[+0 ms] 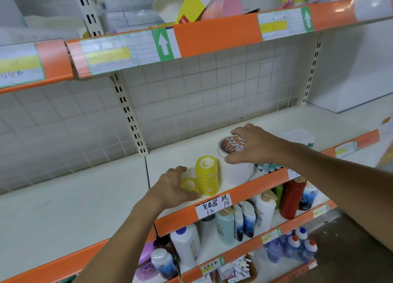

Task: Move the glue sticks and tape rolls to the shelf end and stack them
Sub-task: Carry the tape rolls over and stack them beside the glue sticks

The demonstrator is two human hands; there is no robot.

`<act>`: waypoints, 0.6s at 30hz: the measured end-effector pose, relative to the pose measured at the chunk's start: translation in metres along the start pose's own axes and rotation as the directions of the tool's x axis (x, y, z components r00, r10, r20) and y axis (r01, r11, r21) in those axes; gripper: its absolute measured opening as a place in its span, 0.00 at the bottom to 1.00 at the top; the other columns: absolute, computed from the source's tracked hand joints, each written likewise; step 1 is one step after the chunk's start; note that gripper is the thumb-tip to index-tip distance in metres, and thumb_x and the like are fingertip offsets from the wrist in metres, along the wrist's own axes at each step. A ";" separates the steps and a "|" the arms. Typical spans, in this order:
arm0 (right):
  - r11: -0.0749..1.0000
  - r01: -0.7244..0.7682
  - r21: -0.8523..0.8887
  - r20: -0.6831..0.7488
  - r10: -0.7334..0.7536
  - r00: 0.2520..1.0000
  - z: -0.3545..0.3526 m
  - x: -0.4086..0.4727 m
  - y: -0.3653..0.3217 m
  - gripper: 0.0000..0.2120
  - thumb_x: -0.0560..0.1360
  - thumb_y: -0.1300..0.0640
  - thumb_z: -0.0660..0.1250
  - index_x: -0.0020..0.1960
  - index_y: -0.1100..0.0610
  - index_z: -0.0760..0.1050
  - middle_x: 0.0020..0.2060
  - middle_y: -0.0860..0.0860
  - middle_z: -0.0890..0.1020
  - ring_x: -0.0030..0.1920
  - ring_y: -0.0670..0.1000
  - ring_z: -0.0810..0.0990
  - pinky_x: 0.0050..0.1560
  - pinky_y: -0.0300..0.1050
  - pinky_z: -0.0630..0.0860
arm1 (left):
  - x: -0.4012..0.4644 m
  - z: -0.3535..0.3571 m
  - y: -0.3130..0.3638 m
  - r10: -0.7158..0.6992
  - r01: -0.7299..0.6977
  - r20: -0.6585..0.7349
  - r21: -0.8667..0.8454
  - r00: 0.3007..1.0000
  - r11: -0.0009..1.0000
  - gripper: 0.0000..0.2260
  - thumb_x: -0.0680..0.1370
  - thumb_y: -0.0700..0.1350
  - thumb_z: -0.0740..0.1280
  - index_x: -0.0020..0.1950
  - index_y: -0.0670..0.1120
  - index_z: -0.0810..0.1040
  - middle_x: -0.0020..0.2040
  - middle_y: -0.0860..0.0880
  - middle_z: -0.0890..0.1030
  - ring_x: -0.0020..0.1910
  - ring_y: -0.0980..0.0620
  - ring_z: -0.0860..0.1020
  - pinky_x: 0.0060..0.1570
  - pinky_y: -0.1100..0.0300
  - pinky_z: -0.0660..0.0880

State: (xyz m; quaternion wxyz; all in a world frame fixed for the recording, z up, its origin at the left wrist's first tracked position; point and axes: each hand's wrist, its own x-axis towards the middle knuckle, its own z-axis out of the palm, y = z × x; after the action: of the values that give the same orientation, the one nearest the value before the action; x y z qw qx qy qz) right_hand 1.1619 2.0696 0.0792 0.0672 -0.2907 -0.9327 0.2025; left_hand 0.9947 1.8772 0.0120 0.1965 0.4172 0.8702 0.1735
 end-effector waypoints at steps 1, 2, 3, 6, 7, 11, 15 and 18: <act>1.000 -0.003 -0.003 0.008 0.003 1.000 0.001 0.000 0.000 0.44 0.68 0.37 0.73 0.77 0.50 0.61 0.70 0.51 0.65 0.69 0.52 0.65 0.64 0.48 0.68 | 0.000 0.000 0.000 0.002 -0.002 0.001 -0.001 1.000 1.000 0.41 0.70 0.58 0.75 0.77 0.52 0.59 0.73 0.49 0.65 0.71 0.48 0.66 0.68 0.52 0.68; 1.000 -0.004 -0.010 0.009 0.004 1.000 0.002 -0.001 0.000 0.43 0.68 0.37 0.73 0.77 0.50 0.61 0.70 0.52 0.65 0.69 0.52 0.65 0.64 0.48 0.69 | 0.000 0.000 0.000 0.003 -0.003 0.001 -0.002 1.000 1.000 0.40 0.71 0.58 0.75 0.77 0.52 0.59 0.73 0.49 0.65 0.72 0.48 0.65 0.68 0.52 0.68; 1.000 -0.002 -0.017 0.005 0.002 1.000 0.002 -0.001 -0.001 0.43 0.68 0.37 0.73 0.77 0.51 0.61 0.69 0.52 0.66 0.69 0.53 0.66 0.63 0.48 0.69 | 0.000 0.001 0.000 0.004 -0.004 -0.002 -0.004 1.000 1.000 0.40 0.71 0.58 0.75 0.77 0.52 0.59 0.74 0.49 0.65 0.72 0.48 0.65 0.69 0.52 0.67; 1.000 0.003 -0.031 -0.001 -0.003 1.000 0.002 0.000 -0.001 0.43 0.68 0.37 0.73 0.77 0.51 0.61 0.69 0.52 0.66 0.69 0.53 0.65 0.63 0.47 0.68 | -0.001 0.002 -0.001 0.006 -0.006 -0.008 -0.011 1.000 1.000 0.40 0.71 0.58 0.75 0.77 0.52 0.59 0.74 0.49 0.65 0.72 0.48 0.65 0.69 0.52 0.66; 0.999 0.003 -0.037 -0.001 -0.003 1.000 0.003 0.000 -0.001 0.43 0.68 0.37 0.73 0.77 0.51 0.62 0.68 0.52 0.66 0.69 0.53 0.65 0.63 0.47 0.68 | -0.001 0.002 -0.001 0.005 -0.005 -0.008 -0.013 1.000 1.000 0.40 0.71 0.58 0.75 0.77 0.52 0.60 0.74 0.49 0.65 0.72 0.48 0.65 0.69 0.52 0.66; 0.998 0.000 -0.057 -0.001 0.000 1.000 0.005 0.001 -0.003 0.42 0.68 0.36 0.73 0.76 0.51 0.63 0.66 0.52 0.67 0.66 0.53 0.67 0.63 0.49 0.70 | -0.004 0.005 -0.006 -0.019 0.019 -0.011 -0.006 1.000 1.000 0.40 0.70 0.60 0.75 0.76 0.52 0.60 0.73 0.49 0.66 0.71 0.48 0.66 0.68 0.52 0.67; 0.999 -0.005 -0.046 -0.002 0.005 1.000 0.005 0.001 -0.003 0.43 0.68 0.36 0.73 0.76 0.51 0.63 0.67 0.52 0.66 0.67 0.53 0.67 0.62 0.48 0.70 | -0.008 0.006 -0.010 -0.036 0.036 -0.015 0.009 0.999 0.999 0.40 0.70 0.60 0.74 0.77 0.52 0.60 0.73 0.49 0.66 0.71 0.48 0.66 0.69 0.52 0.67; 0.999 -0.006 -0.045 0.009 0.007 1.000 0.005 -0.001 -0.002 0.44 0.68 0.36 0.73 0.76 0.52 0.62 0.68 0.53 0.66 0.67 0.53 0.67 0.64 0.49 0.70 | -0.010 0.006 -0.011 -0.043 0.043 -0.016 0.010 0.999 0.999 0.40 0.70 0.60 0.74 0.77 0.52 0.60 0.73 0.49 0.65 0.71 0.48 0.66 0.68 0.52 0.67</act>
State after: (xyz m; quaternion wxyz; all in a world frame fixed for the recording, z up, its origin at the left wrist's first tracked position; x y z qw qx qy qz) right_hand 1.1600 2.0659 0.0755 0.0555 -0.2942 -0.9364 0.1831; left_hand 0.9957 1.8636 0.0039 0.1912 0.3982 0.8813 0.1679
